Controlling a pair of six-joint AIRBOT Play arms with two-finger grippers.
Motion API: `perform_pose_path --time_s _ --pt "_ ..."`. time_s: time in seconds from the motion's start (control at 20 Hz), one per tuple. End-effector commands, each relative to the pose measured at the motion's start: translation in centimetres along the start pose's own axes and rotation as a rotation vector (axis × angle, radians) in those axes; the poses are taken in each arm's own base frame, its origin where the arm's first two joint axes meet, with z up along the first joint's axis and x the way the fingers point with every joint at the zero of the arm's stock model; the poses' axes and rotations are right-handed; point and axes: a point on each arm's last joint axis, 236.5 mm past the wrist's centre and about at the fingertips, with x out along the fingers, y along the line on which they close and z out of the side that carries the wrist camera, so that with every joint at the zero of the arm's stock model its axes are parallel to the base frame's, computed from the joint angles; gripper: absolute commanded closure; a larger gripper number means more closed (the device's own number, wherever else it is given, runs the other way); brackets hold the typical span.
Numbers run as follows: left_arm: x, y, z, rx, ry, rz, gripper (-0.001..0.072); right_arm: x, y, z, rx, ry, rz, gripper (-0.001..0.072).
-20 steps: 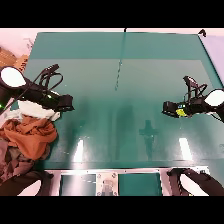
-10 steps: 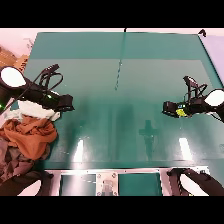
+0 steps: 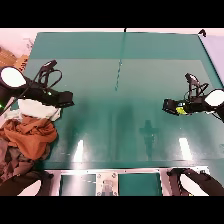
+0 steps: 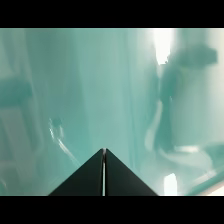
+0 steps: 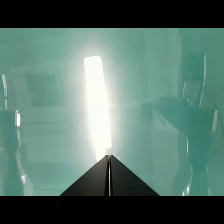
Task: Fold the shirts.
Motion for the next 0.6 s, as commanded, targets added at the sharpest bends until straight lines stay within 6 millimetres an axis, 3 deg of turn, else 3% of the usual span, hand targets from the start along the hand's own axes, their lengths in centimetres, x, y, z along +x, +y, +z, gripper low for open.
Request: perform_pose_path --time_s 0.0,0.1,0.2,0.3,0.35,0.4,0.55 --pt "-0.1 0.7 2.6 0.043 -0.109 0.03 0.0682 0.0 0.1 1.7 0.002 -0.071 0.005 0.0691" --pt "-0.4 2.9 3.6 0.14 -0.144 0.134 0.0678 -0.1 0.2 2.3 0.002 -0.099 0.007 0.0691" --pt "-1.8 8.0 5.0 0.206 -0.177 0.364 -0.0013 -0.1 0.2 2.5 0.002 -0.105 0.007 0.0691" --pt "-4.5 13.0 6.2 0.237 -0.204 0.592 -0.0013 -0.1 0.2 2.5 0.002 -0.105 0.007 0.0677" --pt "-5.2 15.2 6.1 0.235 -0.18 0.657 -0.0013 -0.1 0.2 2.5 0.002 -0.106 0.007 0.059" --pt "-5.0 16.8 5.3 0.197 -0.139 0.673 -0.0013 -0.1 0.2 2.5 0.001 -0.106 0.007 0.053" --pt "-2.0 21.3 1.0 0.22 0.115 0.685 -0.0013 -0.1 0.2 2.7 0.002 -0.113 0.007 0.0527"
